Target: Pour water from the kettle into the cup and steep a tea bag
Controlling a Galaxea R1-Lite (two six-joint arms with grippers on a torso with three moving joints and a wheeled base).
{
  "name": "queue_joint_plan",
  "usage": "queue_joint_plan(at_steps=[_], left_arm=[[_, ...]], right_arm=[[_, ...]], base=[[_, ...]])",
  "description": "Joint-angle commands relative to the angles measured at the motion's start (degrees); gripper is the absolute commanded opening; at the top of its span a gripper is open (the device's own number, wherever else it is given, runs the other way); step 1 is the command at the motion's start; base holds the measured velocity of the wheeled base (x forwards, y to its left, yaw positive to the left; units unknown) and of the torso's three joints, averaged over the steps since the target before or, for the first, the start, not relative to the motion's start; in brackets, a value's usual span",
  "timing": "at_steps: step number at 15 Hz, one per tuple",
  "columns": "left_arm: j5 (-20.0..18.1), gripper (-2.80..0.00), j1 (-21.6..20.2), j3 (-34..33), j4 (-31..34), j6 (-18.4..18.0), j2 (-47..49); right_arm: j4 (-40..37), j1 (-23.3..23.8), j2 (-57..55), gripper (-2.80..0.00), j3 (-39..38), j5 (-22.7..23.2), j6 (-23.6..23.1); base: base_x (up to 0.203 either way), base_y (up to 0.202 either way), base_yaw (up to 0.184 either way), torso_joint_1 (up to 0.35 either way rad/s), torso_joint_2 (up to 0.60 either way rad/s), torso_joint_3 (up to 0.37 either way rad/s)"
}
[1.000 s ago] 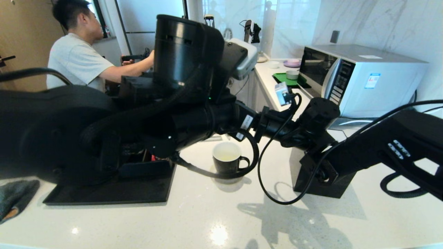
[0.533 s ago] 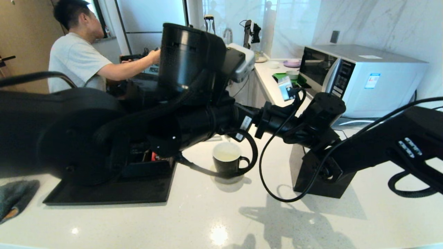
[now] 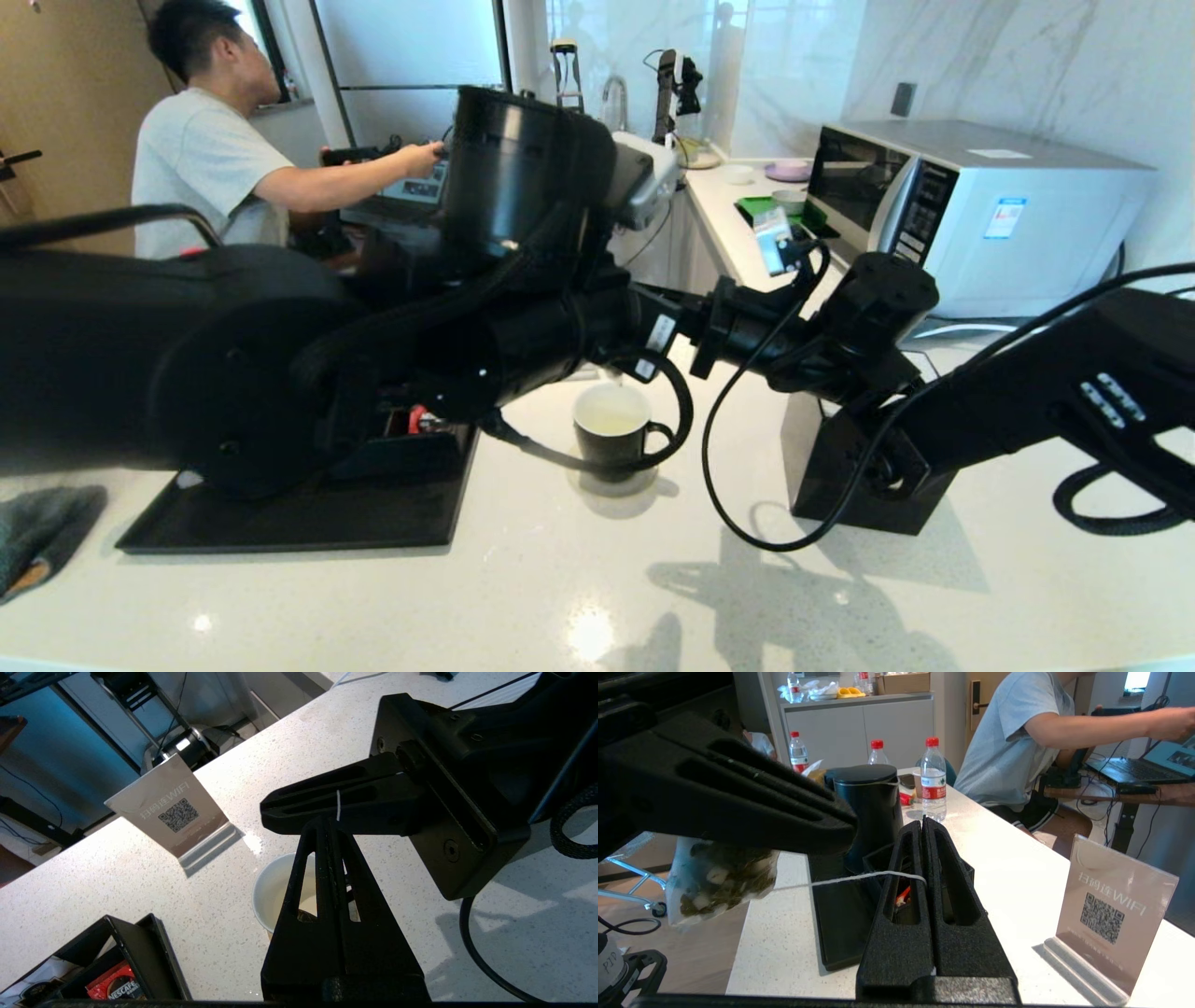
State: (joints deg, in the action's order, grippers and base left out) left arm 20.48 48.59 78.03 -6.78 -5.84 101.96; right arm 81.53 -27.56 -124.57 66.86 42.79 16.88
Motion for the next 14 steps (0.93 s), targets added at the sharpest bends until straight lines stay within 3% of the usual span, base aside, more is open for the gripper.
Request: queue_joint_plan(at_steps=[1,10,11,14], left_arm=[[0.2,-2.8,-0.44,-0.07,-0.08,0.29,0.96],[0.17,-2.8,-1.22,0.0,-0.08,1.27,2.8],[0.17,0.0,-1.22,0.0,-0.08,1.34,3.06],[0.17,0.0,-1.53,-0.16,-0.08,1.79,3.16]], right_arm=[[0.47,-0.12,-0.68,-2.8,-0.23,0.28,0.08],[0.47,-0.21,-1.9,-2.8,-0.23,0.28,-0.01],[0.47,-0.21,-1.99,-2.8,-0.32,0.28,0.0],[0.47,-0.21,-1.99,-2.8,-0.27,0.28,-0.01]], base=[[0.0,0.0,0.0,0.0,0.0,0.0],[0.0,0.0,0.0,0.0,0.0,0.0],[0.0,0.0,0.0,0.0,0.0,0.0],[0.0,0.0,0.0,0.0,0.0,0.0]])
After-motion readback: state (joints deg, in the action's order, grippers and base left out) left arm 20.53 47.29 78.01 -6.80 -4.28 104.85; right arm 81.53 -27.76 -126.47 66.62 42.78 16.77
